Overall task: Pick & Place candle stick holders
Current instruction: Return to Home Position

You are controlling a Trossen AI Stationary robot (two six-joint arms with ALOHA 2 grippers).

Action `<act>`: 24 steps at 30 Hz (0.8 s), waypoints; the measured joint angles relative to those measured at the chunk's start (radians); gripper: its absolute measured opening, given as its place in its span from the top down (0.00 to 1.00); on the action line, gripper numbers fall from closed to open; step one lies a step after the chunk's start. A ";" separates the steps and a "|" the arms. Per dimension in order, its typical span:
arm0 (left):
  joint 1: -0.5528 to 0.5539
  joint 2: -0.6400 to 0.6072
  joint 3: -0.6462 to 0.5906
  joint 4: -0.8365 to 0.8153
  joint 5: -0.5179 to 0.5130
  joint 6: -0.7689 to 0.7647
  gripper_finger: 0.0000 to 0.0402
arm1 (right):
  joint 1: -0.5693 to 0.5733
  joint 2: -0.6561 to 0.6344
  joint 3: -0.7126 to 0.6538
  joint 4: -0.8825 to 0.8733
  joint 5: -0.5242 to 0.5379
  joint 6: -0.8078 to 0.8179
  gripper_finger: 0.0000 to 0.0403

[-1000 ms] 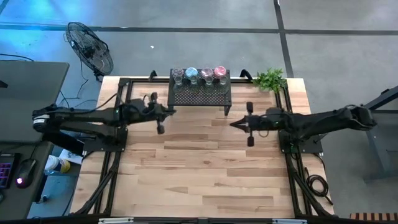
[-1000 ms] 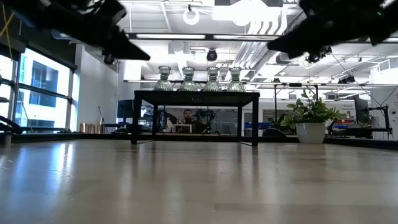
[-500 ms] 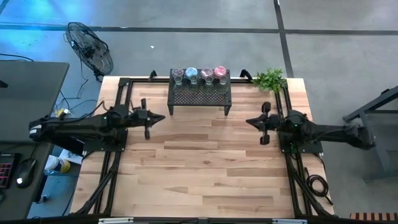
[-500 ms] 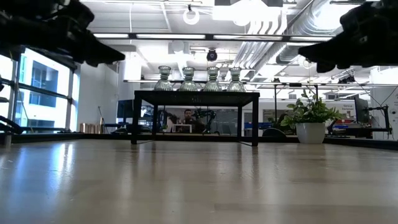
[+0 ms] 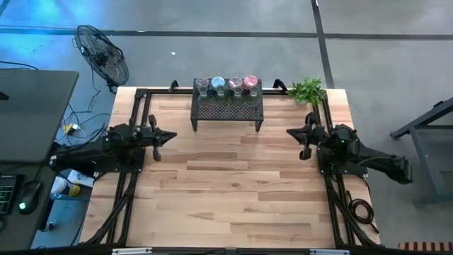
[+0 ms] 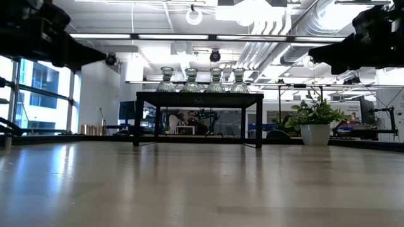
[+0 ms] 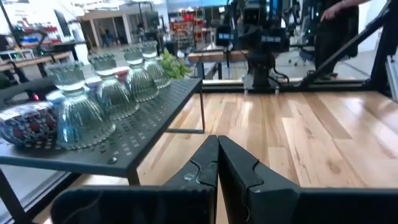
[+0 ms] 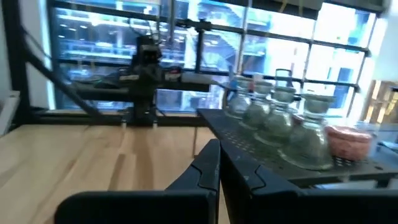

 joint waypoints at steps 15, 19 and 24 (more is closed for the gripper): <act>0.000 0.037 -0.096 0.172 -0.038 -0.077 1.00 | 0.003 0.012 0.000 -0.069 0.294 0.077 1.00; 0.000 0.038 -0.096 0.159 -0.074 -0.079 1.00 | 0.002 0.013 0.000 -0.067 0.319 0.077 1.00; 0.000 0.037 -0.097 0.150 -0.052 -0.079 1.00 | 0.002 0.013 0.000 -0.070 0.314 0.075 1.00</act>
